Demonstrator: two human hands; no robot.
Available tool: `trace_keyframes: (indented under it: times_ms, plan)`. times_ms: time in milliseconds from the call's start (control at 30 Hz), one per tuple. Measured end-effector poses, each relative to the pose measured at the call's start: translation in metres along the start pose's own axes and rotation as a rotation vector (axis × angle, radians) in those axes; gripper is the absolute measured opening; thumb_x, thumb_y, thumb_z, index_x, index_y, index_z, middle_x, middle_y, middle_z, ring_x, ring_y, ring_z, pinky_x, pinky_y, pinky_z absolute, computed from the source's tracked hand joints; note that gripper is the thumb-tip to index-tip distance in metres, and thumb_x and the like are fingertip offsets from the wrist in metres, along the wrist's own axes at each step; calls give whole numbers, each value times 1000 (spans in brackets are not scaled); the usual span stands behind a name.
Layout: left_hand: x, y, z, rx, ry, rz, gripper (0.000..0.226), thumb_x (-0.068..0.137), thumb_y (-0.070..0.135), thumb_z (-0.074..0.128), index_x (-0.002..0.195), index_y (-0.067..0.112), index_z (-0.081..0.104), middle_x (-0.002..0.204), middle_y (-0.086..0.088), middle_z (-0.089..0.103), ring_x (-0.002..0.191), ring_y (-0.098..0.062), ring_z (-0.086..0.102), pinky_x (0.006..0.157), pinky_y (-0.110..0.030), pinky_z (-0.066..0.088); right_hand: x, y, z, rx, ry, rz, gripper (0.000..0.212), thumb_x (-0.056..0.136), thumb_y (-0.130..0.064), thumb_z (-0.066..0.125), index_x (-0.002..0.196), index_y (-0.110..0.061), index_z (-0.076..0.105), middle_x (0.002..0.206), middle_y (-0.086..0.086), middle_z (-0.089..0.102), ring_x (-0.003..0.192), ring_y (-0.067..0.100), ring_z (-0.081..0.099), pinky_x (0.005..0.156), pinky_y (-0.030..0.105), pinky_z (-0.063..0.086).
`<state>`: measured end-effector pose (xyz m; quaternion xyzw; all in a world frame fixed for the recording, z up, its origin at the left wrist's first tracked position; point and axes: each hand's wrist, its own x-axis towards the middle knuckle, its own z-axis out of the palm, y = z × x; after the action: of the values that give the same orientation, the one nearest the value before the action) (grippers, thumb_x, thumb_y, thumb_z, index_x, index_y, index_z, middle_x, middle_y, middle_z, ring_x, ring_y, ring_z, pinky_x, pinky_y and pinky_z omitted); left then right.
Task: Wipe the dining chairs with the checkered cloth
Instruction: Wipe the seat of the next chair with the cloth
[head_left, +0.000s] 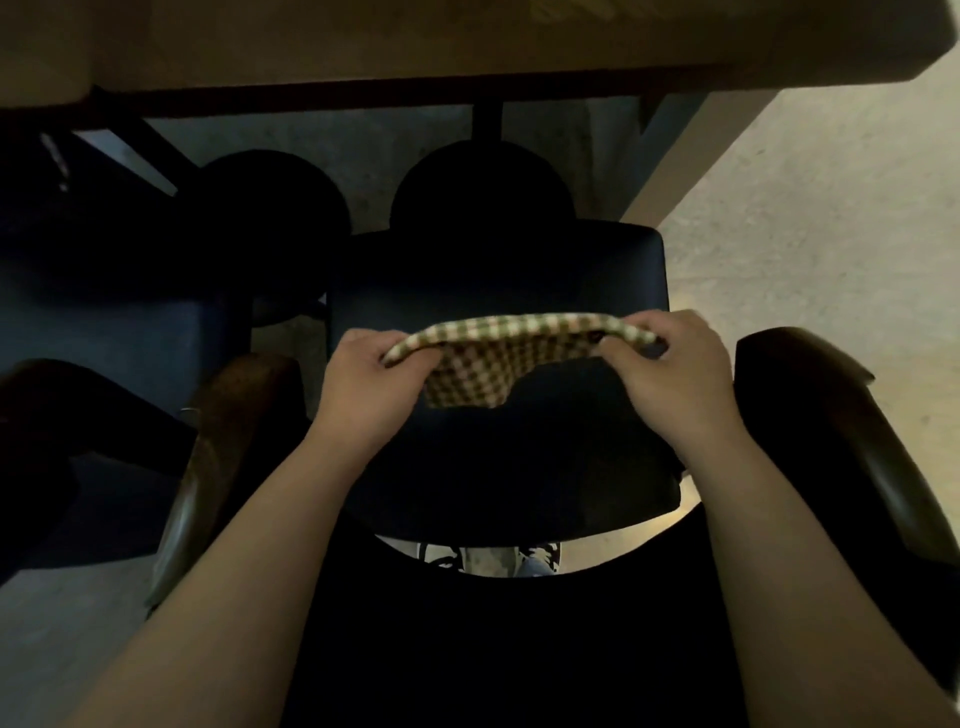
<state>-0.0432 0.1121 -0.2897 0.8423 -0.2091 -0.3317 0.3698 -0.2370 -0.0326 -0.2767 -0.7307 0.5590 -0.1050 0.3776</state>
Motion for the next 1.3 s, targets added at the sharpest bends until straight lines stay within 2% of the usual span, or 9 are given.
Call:
trace_keyframes:
  times_ms: [167,300,400,567,667,800,967,1167,1300]
  plan:
    - [-6,9,-2,-481,-145,-222,6,80,30,75,75,28,79,89,8,76,85,-10,71,71,-26,55,-3,-8,3,518,19,287,16,77,-28,64,78,-12,67,84,2,70,83,15,67,67,30,48]
    - [-9,9,6,-453,-165,-221,13,86,33,70,78,25,77,88,5,76,83,-11,73,66,-28,58,-12,-14,15,169,227,117,21,81,-38,63,77,-18,57,69,-6,60,64,-1,56,53,17,41]
    - [-12,8,14,-449,-237,-202,24,94,34,60,86,17,75,92,0,76,89,-16,72,73,-29,58,-23,-24,23,198,285,-53,16,83,-35,67,84,-26,54,70,-15,58,66,-9,55,52,5,38]
    - [-18,11,19,-684,-512,-245,36,93,49,48,100,28,76,112,-4,72,107,-19,67,89,-37,54,-41,-34,43,480,-374,-177,27,88,-14,52,104,-29,68,95,-10,71,86,3,66,75,14,50]
    - [-16,10,17,-682,-431,-179,16,89,32,63,98,25,74,105,-4,74,98,-19,70,75,-28,56,-39,-34,43,671,-362,-116,40,84,3,46,108,-22,67,97,-7,73,87,9,69,72,15,51]
    - [-14,8,15,-688,-347,-168,22,97,13,53,96,27,70,98,4,75,90,-11,71,67,-20,54,-27,-22,39,588,-57,143,43,79,-17,74,117,-29,57,107,-12,65,92,3,65,75,18,52]
    - [-12,6,11,-468,-354,-130,16,97,20,55,100,29,67,95,11,74,87,-4,70,64,-14,52,-30,-21,49,917,-561,575,52,66,-18,78,115,-9,63,103,4,73,94,18,70,72,32,57]
    - [45,2,-40,-163,-207,-132,16,93,4,56,89,19,62,65,1,69,48,-4,62,42,-13,43,11,-34,65,896,-200,588,16,84,-5,61,96,-15,66,89,2,75,80,16,72,68,30,55]
    - [103,-17,-86,-86,-136,-217,12,94,10,55,101,18,62,82,-2,72,62,-3,68,53,-16,49,59,-53,86,795,-200,452,23,86,-7,57,105,-18,61,99,1,71,87,17,70,73,33,56]
